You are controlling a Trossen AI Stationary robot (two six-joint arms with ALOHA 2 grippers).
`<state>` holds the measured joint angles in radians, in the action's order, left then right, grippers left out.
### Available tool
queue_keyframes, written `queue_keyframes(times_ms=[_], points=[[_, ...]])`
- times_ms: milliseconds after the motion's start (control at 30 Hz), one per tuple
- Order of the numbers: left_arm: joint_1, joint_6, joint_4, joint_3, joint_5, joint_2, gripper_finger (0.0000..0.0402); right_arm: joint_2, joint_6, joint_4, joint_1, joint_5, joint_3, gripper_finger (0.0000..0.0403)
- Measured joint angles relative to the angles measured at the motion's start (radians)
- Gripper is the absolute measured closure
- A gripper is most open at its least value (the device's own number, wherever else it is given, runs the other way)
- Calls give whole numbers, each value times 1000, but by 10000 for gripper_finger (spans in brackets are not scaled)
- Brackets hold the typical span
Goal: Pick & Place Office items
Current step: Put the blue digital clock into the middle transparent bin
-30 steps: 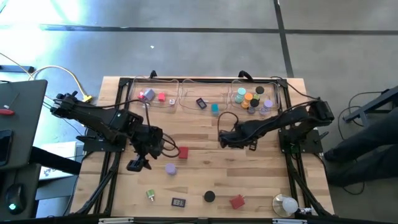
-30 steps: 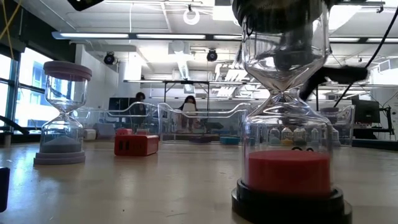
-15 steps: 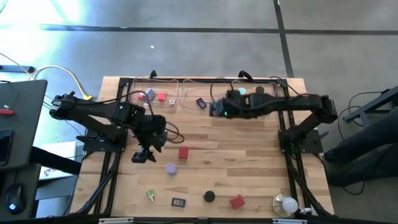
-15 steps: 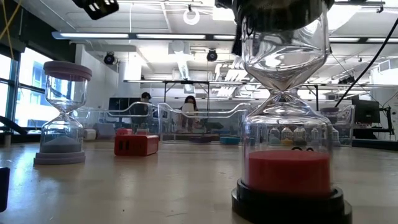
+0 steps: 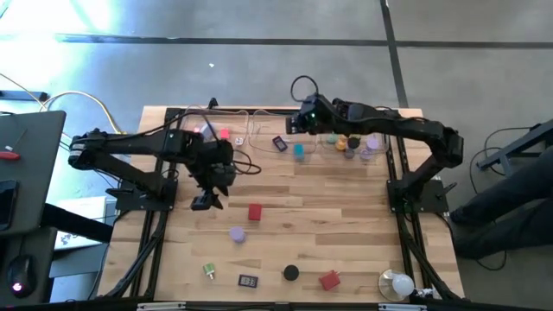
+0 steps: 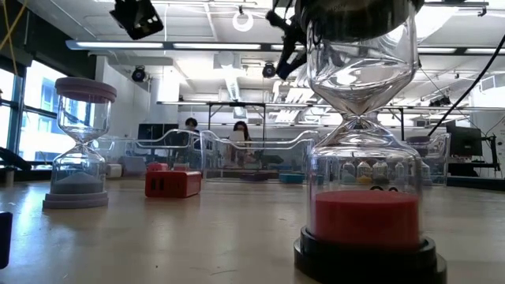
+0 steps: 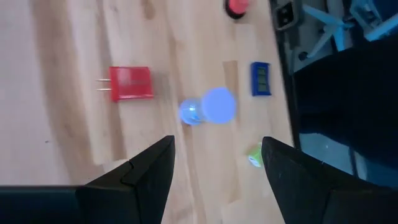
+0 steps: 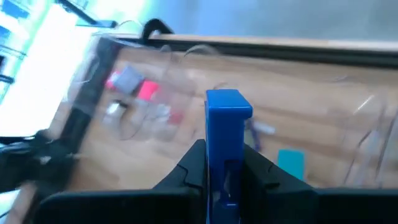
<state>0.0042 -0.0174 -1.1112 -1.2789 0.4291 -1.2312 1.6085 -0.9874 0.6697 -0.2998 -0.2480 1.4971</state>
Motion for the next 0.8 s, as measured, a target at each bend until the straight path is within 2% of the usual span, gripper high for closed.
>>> queue_keyframes(times_ms=[133, 233, 333, 500, 800], points=[[37, 22, 32, 17, -61, 1, 167, 22, 85, 2, -65, 32, 0, 368], [119, 8, 86, 19, -7, 1, 167, 55, 168, -14, -118, 104, 1, 368], [250, 14, 104, 19, 64, 8, 167, 108, 232, -16, -154, 188, 0, 368], [381, 9, 106, 20, 64, 4, 167, 190, 361, 7, -182, 230, 0, 368], [413, -60, 208, 21, 63, 3, 167, 266, 521, 106, -218, 245, 0, 368]])
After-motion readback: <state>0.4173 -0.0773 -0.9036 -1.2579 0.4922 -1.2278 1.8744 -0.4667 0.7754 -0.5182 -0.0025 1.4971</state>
